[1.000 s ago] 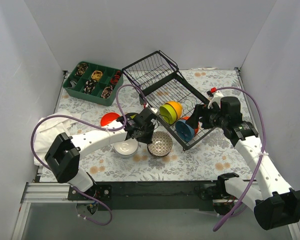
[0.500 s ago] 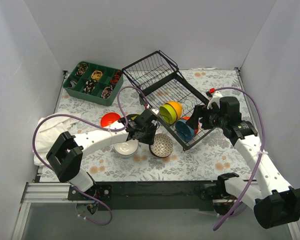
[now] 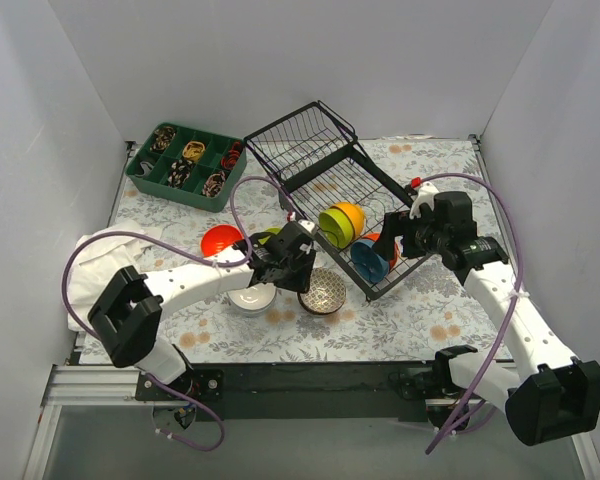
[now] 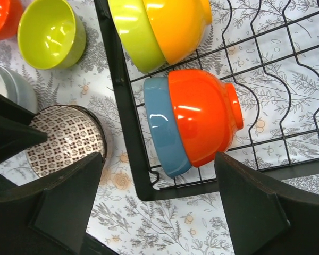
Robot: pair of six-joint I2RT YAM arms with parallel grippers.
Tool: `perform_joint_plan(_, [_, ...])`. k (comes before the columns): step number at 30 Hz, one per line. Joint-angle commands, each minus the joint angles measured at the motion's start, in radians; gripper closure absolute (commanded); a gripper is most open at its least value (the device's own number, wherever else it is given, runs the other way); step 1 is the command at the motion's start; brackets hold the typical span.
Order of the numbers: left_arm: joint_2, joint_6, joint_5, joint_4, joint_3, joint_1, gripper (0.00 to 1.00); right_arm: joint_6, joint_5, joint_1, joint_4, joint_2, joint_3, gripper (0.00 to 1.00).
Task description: Unload the bowls from the dish rack
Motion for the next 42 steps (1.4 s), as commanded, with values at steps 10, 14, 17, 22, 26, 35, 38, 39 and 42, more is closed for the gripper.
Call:
perform_joint_plan(10, [-0.294, -0.055, -0.141, -0.011, 0.033, 0.003, 0.08, -0.146, -0.221, -0.152, 0.029, 0.152, 0.032, 0.02])
perform_joint_plan(14, [-0.376, -0.07, -0.186, -0.029, 0.018, 0.015, 0.02, -0.121, -0.327, -0.208, 0.08, 0.215, 0.016, 0.01])
perform_joint_plan(17, [-0.406, -0.082, -0.201, -0.055, 0.003, 0.032, 0.02, -0.109, -0.402, -0.241, 0.121, 0.258, 0.008, 0.01])
perform_joint_plan(22, [-0.464, -0.101, -0.196, -0.077, -0.029, 0.057, 0.02, -0.083, -0.486, -0.286, 0.183, 0.317, -0.009, 0.01])
perform_joint_plan(26, [-0.492, -0.116, -0.187, -0.078, -0.056, 0.061, 0.02, -0.059, -0.497, -0.297, 0.237, 0.355, -0.03, 0.01])
perform_joint_plan(35, [-0.532, -0.147, -0.195, -0.084, -0.112, 0.077, 0.02, -0.048, -0.541, -0.298, 0.313, 0.43, -0.053, 0.01])
perform_joint_plan(38, [-0.533, -0.15, -0.186, -0.083, -0.123, 0.094, 0.02, -0.04, -0.566, -0.298, 0.318, 0.459, -0.056, 0.02])
perform_joint_plan(39, [-0.533, -0.153, -0.183, -0.084, -0.129, 0.11, 0.02, -0.04, -0.581, -0.297, 0.318, 0.461, -0.058, 0.03])
perform_joint_plan(42, [-0.542, -0.164, -0.148, -0.084, -0.141, 0.173, 0.02, -0.04, -0.585, -0.291, 0.316, 0.456, -0.075, 0.04])
